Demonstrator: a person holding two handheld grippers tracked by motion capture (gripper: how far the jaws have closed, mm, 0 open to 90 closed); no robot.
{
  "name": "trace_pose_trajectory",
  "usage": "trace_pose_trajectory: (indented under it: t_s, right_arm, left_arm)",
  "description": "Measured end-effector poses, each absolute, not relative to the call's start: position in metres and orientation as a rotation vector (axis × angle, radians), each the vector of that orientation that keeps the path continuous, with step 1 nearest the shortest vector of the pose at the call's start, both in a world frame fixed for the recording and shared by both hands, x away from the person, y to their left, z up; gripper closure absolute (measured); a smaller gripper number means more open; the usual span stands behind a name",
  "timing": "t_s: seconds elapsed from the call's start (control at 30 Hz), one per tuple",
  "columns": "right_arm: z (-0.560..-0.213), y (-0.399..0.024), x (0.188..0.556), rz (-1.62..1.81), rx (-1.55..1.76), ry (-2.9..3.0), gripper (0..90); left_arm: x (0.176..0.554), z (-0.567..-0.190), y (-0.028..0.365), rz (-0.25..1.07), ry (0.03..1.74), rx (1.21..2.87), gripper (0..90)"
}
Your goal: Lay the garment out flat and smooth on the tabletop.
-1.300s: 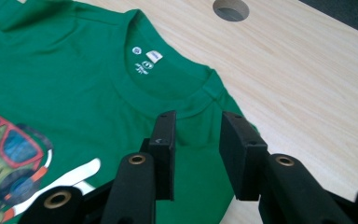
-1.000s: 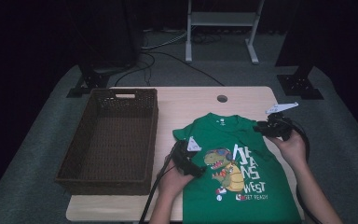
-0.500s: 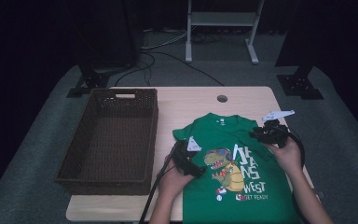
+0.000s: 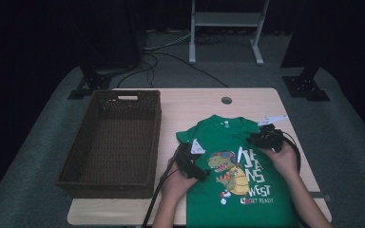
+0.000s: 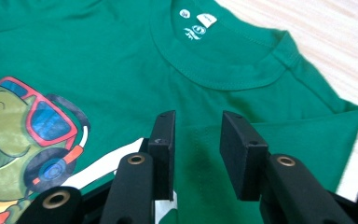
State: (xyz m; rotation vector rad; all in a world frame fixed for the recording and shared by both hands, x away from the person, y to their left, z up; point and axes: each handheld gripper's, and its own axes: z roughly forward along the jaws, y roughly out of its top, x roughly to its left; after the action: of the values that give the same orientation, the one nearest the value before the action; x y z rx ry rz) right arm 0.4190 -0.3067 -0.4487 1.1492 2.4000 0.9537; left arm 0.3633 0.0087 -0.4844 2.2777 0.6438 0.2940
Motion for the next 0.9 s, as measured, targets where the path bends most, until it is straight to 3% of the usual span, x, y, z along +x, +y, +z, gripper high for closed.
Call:
trace_pose_trajectory:
  t_s: [0.3,0.57,0.9]
  right_arm:
    - [-0.462,-0.301,0.421,0.906,1.146,2.426,66.6]
    - [-0.467,-0.304,0.421,0.898,1.171,2.402,84.0]
    - [-0.467,-0.31,0.421,0.96,1.205,2.373,86.3]
  left_arm:
    - [0.363,-0.484,0.009,0.294,0.644,2.278,0.0]
    - [0.363,-0.484,0.009,0.295,0.644,2.278,0.0]
    - [0.363,-0.484,0.008,0.295,0.644,2.278,0.0]
